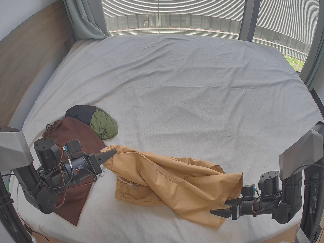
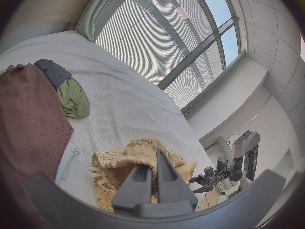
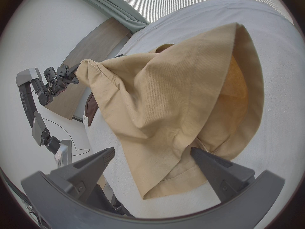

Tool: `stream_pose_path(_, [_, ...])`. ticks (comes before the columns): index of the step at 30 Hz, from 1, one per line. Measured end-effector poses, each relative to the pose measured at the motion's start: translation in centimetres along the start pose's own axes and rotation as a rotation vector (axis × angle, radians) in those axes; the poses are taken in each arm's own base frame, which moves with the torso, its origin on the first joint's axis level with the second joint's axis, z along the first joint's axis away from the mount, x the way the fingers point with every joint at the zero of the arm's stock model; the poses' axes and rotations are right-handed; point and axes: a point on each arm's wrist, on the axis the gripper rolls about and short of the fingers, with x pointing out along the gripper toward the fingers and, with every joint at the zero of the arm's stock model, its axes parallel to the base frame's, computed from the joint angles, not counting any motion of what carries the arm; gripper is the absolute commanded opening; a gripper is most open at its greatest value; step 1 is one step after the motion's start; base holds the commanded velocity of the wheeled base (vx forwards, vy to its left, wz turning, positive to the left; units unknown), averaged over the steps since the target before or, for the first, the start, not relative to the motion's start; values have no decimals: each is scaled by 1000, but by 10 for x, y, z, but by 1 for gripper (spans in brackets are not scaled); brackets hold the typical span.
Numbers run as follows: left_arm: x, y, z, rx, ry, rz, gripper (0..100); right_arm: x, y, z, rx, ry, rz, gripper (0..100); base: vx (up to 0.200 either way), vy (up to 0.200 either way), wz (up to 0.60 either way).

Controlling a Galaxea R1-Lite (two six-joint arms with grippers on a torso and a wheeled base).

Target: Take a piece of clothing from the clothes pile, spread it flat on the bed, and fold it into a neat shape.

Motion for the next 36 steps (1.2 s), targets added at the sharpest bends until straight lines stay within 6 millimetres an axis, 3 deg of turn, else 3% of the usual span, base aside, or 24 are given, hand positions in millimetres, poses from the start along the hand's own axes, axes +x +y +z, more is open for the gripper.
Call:
stream_pose_path(4, [0, 0, 0, 0, 0, 0, 0, 3, -1, 2, -5, -10, 2, 100, 0, 0, 0])
stream_pose_path(5, [0, 0, 0, 0, 0, 0, 0, 4, -2, 2, -6, -10, 2, 0, 0, 0, 0])
stream_pose_path(21, [1, 1, 0, 0, -2, 0, 0, 3, -1, 12, -26, -55, 5, 0, 0, 0, 0])
stream_pose_path(36, [3, 3, 1, 0, -3, 3, 0, -42, 5, 57, -28, -306, 15, 0, 0, 0, 0])
